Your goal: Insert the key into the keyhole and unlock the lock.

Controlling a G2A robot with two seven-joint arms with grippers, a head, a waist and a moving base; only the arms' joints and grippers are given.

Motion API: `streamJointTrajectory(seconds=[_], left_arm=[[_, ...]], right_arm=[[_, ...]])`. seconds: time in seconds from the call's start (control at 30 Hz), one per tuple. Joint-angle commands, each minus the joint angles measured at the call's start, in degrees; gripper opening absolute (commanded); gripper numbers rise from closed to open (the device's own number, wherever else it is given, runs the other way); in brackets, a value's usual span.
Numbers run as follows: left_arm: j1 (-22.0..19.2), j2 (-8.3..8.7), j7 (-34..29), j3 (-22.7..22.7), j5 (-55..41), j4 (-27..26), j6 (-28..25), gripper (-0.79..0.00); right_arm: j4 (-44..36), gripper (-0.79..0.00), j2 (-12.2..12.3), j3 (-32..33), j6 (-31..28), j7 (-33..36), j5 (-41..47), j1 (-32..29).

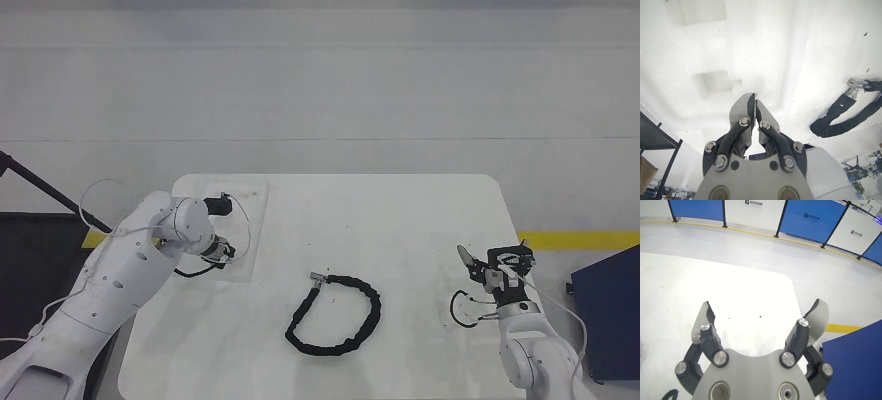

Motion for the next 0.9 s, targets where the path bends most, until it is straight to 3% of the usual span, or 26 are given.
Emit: streamJointTrajectory(seconds=[0.0,0.47,0.7,0.87], left_arm=[[-0.03,0.23,-0.53,-0.79,0.40,-0.31,-0.07,-0.785],[1.50,2.18,-1.84,-8.71,-0.24,-6.98,-1.56,-0.785],[7.40,4.07,3.52,-19.07,-9.08,-11.18,-10.26,-0.785],[14.18,5.21,7.04,-28.28,-22.09,-12.92,-19.78,-0.785]], right_arm=[[0.00,0.000,0.00,0.00,0.00,0.00,0.00,0.00],[0.00,0.000,0.00,0.00,0.00,0.00,0.00,0.00],[0.00,0.000,0.00,0.00,0.00,0.00,0.00,0.00],[0.00,0.000,0.00,0.00,0.00,0.00,0.00,0.00]])
